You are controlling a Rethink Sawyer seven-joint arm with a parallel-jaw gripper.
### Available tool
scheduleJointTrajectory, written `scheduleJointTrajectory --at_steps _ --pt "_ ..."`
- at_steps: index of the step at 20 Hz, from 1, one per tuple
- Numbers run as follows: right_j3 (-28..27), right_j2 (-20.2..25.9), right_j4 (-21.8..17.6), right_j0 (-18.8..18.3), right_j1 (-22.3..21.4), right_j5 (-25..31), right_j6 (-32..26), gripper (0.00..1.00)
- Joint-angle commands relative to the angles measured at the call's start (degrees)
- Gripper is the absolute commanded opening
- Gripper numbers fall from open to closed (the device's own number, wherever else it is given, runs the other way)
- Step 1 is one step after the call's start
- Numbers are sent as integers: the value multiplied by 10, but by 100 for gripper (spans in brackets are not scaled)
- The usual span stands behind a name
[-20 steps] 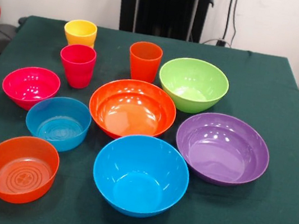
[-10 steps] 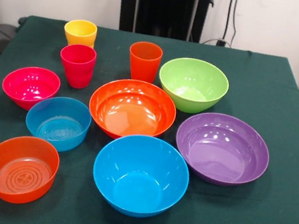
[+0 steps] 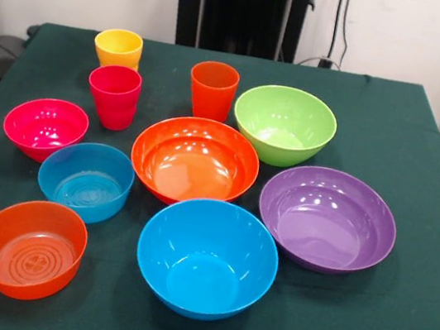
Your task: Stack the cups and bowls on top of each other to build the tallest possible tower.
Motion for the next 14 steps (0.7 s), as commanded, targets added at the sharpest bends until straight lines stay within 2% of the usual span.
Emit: scheduleJointTrajectory --at_steps 1,14 --pt "-15 7 12 49 11 45 -65 100" --pt "3 -6 38 88 -2 30 -26 100"
